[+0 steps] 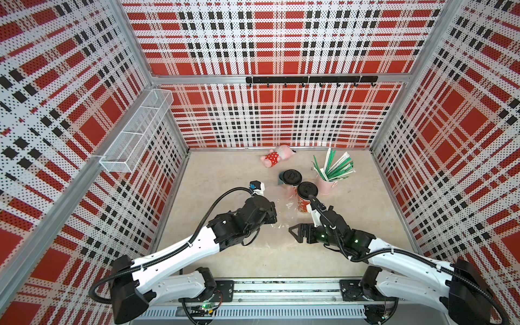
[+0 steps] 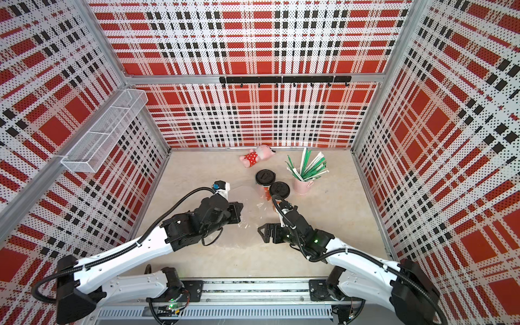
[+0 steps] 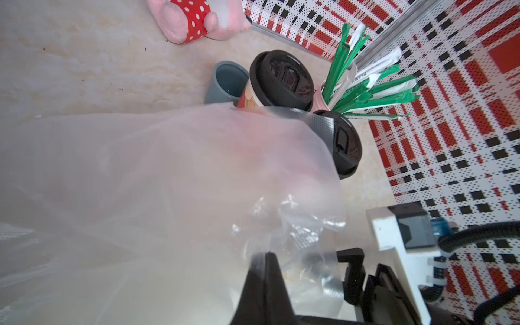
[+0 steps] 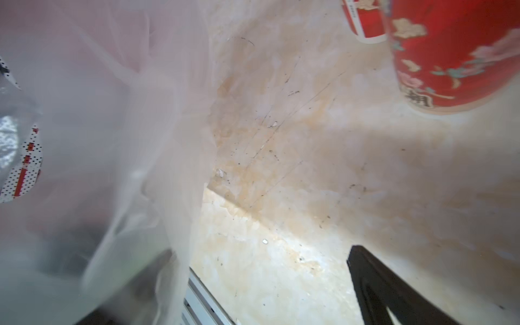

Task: Pack milk tea into plastic carrier bags
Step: Adjust the plastic carrier bag at the center of the board.

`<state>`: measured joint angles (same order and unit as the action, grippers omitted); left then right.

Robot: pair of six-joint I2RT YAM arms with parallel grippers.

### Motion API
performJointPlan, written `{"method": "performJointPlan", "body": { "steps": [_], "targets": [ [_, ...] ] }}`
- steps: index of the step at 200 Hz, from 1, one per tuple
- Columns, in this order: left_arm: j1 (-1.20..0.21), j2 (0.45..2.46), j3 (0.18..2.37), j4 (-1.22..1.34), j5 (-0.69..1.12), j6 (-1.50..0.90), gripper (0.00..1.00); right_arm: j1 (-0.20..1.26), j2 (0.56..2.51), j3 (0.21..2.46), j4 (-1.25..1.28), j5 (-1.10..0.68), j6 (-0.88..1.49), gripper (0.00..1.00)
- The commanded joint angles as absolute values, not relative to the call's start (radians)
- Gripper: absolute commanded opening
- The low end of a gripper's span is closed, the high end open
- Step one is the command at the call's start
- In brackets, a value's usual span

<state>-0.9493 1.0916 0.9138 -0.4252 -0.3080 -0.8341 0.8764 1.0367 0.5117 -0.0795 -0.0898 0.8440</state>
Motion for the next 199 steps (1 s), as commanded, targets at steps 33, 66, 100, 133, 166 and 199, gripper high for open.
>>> {"method": "performJointPlan", "body": {
  "steps": [33,66,100,133,166,199],
  "targets": [
    [-0.927,1.057,0.892,-0.358,-0.218,-0.838,0.0,0.915,1.085,0.633,-0.024,0.013,0.866,0.85],
    [-0.911,1.027,0.889,-0.303,-0.181,-0.85,0.0,0.916,1.096,0.688,-0.034,0.016,0.809,0.74],
    [-0.88,0.975,0.853,-0.226,-0.128,-0.875,0.0,0.916,1.112,0.782,-0.161,0.064,0.78,0.44],
    [-0.855,0.921,0.791,-0.106,-0.076,-0.907,0.0,0.916,1.065,0.88,-0.291,0.103,0.786,0.15],
    [-0.845,0.895,0.734,0.035,-0.025,-0.964,0.0,0.929,1.11,1.049,-0.501,0.121,0.802,0.05],
    [-0.834,0.869,0.688,0.091,-0.028,-0.974,0.0,0.969,1.23,1.276,-0.821,0.244,0.825,0.04]
  ]
}}
